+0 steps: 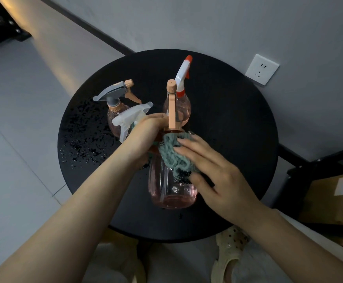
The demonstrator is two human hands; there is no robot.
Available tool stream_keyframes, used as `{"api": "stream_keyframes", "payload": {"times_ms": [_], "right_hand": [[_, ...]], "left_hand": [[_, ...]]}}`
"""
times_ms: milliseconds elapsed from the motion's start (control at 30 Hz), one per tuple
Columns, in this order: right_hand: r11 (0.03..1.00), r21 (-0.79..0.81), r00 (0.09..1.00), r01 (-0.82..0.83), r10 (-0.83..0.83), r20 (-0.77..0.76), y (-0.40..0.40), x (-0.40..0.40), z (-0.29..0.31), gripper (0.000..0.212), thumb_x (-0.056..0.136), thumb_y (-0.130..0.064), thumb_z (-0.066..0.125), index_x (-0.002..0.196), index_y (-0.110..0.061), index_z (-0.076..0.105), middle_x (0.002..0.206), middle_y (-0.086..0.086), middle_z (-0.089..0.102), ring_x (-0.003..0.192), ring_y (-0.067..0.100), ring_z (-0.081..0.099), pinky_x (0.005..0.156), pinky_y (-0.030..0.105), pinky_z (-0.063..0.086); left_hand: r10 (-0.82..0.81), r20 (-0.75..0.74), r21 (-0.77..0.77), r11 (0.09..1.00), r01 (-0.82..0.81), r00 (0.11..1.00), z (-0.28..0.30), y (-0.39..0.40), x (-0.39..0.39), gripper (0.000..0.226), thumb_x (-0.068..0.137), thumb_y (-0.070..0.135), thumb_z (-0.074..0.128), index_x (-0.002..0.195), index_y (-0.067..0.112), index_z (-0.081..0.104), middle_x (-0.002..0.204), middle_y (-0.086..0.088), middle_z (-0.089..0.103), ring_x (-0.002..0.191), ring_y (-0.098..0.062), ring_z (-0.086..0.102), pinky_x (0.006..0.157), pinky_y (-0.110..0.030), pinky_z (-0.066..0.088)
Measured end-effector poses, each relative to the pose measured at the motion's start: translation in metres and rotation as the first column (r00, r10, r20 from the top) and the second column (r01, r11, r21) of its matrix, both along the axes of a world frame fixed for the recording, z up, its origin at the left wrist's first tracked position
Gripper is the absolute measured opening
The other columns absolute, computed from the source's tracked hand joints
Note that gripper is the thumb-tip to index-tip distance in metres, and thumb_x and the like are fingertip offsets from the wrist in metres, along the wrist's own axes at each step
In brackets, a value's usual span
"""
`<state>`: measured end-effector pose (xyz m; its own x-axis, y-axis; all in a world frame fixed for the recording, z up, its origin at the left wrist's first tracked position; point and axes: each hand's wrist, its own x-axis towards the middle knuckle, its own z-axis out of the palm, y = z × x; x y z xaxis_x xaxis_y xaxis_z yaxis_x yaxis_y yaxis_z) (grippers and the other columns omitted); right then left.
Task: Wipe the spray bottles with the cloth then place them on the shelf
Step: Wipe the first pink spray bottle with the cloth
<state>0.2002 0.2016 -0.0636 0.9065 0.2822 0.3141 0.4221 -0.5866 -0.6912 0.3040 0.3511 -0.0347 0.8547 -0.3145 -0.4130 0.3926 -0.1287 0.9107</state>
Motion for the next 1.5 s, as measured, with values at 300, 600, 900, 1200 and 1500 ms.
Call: {"api": "stream_keyframes", "payload": {"times_ms": [300,600,900,1200,1500], "right_hand": [[0.912,-0.392,0.897,-0.119,0.268,0.351,-0.012,-0.01,-0.001,0.038,0.092,-0.02,0.058,0.128,-0.013,0.049,0.132,0.005,0.057,0.132,0.03,0.042,0.098,0.042,0.048],[0.999,0.038,0.999,0.028,-0.027,-0.031,-0.005,-0.001,0.002,0.046,0.094,-0.024,0.045,0.139,-0.02,0.04,0.145,-0.012,0.039,0.142,0.009,0.024,0.115,0.025,0.024],[0.919,-0.35,0.934,-0.183,0.274,0.229,0.0,-0.007,0.004,0.041,0.09,-0.022,0.053,0.131,-0.014,0.051,0.139,0.003,0.05,0.139,0.024,0.032,0.116,0.04,0.023],[0.899,-0.369,0.93,-0.237,0.319,0.183,-0.001,-0.002,0.002,0.036,0.09,-0.015,0.053,0.125,-0.012,0.059,0.137,0.002,0.053,0.138,0.023,0.033,0.116,0.037,0.024],[0.998,0.06,0.993,0.011,-0.003,-0.12,-0.001,0.006,0.003,0.046,0.091,-0.024,0.043,0.137,-0.022,0.045,0.144,-0.015,0.036,0.143,0.005,0.019,0.116,0.02,0.018]], "left_hand": [[0.183,-0.014,-0.073,0.98,-0.184,0.983,0.008,0.003,0.003,0.035,0.091,0.015,0.05,0.061,0.016,0.068,0.074,-0.006,0.064,0.07,-0.021,0.059,0.076,-0.036,0.048],[-0.053,-0.066,-0.142,0.989,0.043,0.996,0.003,-0.008,-0.007,0.021,0.094,0.017,0.048,0.079,0.009,0.06,0.071,-0.006,0.059,0.063,-0.016,0.058,0.062,-0.027,0.047],[0.042,-0.067,-0.077,0.996,-0.047,0.997,0.001,-0.005,-0.001,0.022,0.093,0.011,0.047,0.077,0.009,0.063,0.068,-0.004,0.068,0.059,-0.014,0.061,0.06,-0.026,0.048],[0.013,-0.022,-0.032,0.999,-0.014,1.0,-0.005,-0.007,-0.003,0.019,0.092,0.01,0.049,0.079,0.007,0.063,0.063,-0.002,0.068,0.055,-0.01,0.062,0.05,-0.016,0.046],[-0.027,-0.008,0.009,1.0,0.027,1.0,-0.009,-0.009,-0.005,0.02,0.093,0.01,0.046,0.093,0.003,0.065,0.088,-0.017,0.063,0.08,-0.026,0.062,0.071,-0.031,0.049]]}}
